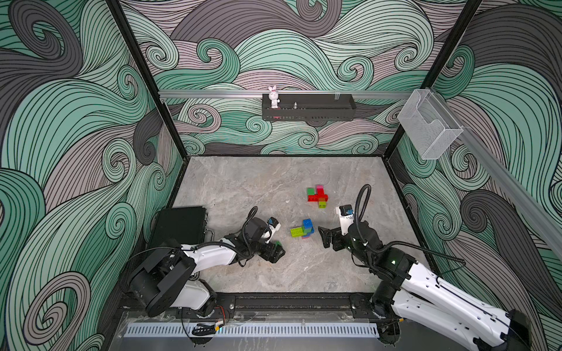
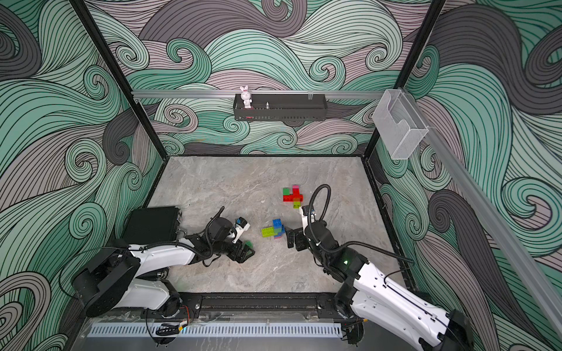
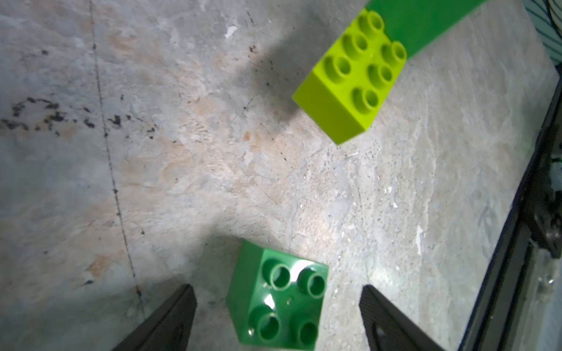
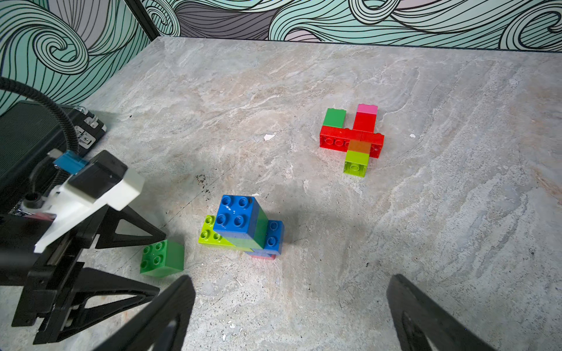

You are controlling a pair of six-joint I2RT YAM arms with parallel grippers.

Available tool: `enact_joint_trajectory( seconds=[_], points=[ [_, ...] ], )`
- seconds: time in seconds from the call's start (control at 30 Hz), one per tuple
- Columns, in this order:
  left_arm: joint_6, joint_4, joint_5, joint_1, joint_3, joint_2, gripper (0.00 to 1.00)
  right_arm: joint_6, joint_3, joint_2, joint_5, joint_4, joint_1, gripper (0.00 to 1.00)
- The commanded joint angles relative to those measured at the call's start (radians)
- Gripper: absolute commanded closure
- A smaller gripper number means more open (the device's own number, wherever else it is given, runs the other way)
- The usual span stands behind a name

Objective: Assemble the number 4 with lego
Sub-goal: Pick up the lego brick from the center of the board.

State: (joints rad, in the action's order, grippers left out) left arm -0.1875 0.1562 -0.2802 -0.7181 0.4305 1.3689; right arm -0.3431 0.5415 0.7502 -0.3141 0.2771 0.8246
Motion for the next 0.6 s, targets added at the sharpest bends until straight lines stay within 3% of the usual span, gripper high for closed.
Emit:
enact_joint_trajectory(
  seconds=[0.0,0.1,0.37,0.57],
  points=[
    [0.121,0.234,0.005,-0.006,-0.077,-0.035,0.17,0.003,0.015,0.012,-0.008,0.002,-0.002,0.0],
    [0.134,0.285,0.033,-0.01,-0.115,-0.043,0.26,0.006,0.024,0.027,-0.006,0.014,-0.002,0.0],
    [0.179,0.474,0.116,-0.051,-0.188,0.008,0.27,0.03,0.036,0.059,-0.005,-0.019,-0.002,0.01],
    [0.193,0.602,0.107,-0.057,-0.224,0.047,0.3,0.048,0.059,0.087,-0.006,-0.022,-0.002,0.01]
  ],
)
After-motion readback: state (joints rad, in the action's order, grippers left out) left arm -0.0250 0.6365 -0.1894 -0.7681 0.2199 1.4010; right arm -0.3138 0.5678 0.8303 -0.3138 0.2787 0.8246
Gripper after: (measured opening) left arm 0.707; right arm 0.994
